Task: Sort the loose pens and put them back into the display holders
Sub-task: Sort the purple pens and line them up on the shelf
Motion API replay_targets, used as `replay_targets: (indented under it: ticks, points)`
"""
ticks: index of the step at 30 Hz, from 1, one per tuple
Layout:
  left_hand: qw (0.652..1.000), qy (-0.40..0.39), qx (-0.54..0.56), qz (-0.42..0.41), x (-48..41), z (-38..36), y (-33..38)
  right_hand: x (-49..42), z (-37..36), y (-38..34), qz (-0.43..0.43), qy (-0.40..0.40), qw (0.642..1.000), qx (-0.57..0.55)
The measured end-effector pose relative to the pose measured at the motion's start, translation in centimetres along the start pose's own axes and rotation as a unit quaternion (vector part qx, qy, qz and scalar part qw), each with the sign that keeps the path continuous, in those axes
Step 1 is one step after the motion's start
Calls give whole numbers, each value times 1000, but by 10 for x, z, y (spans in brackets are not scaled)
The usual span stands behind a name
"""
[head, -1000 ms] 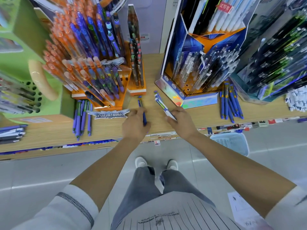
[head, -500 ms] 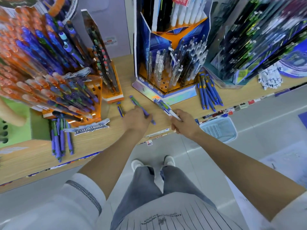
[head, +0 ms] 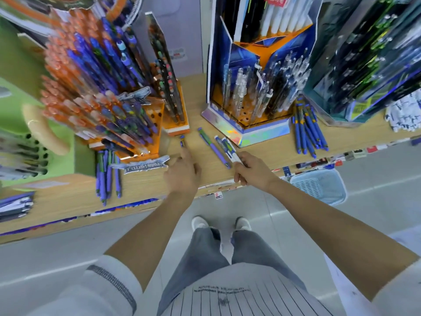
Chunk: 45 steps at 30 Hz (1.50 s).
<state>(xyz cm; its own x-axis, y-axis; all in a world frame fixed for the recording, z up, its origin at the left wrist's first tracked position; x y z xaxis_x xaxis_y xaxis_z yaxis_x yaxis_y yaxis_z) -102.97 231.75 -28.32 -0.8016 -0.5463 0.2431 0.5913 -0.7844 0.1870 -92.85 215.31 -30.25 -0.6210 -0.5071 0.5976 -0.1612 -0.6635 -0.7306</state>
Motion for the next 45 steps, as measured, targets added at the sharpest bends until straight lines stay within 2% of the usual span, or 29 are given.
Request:
replay_targets:
  ticks: [3, 8, 10, 15, 22, 26, 31, 33, 38, 45]
  points:
    - [1000, 11, 23, 14, 2, 1, -2, -2, -3, 4, 6, -25, 1000, -8]
    - [976, 112, 189, 6, 23, 10, 7, 5, 17, 9, 47, -32, 998, -26]
    - [964, 146, 221, -19, 32, 12, 27, 11, 32, 13, 68, -30, 997, -30]
    - [941, 172, 284, -71, 45, 0, 109, 32, 88, 30, 111, -40, 993, -30]
    - [891, 143, 428, -51, 33, -31, 230, 49, 205, 84, 88, -8, 993, -76]
    - [873, 117, 472, -23, 16, -37, 273, 49, 252, 96, 74, 26, 990, -121]
    - [852, 102, 513, 1, -15, -39, 293, 33, 272, 100, 63, 41, 987, -141]
    - [857, 96, 507, 8, -26, -41, 295, 28, 274, 98, 61, 45, 987, -145]
    - [901, 95, 424, 12, -51, -37, 296, 12, 275, 86, 52, 40, 990, -125]
    - [952, 97, 288, -38, -63, -35, 302, 1, 277, 90, 44, 47, 988, -139]
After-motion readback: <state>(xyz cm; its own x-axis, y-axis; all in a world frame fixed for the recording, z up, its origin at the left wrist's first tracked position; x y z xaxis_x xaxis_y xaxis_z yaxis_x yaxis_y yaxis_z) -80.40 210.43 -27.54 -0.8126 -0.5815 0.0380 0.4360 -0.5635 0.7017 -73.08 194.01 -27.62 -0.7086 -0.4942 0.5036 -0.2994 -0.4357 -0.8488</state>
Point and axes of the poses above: each hand's wrist, its own x-axis away from the middle knuckle, its own z-axis out of the back of the hand, y = z × x, the point moved 7 cm from there along -x, towards the middle knuckle, and after that the axes turned 6 degrees about -z, right-handed, at the moved point
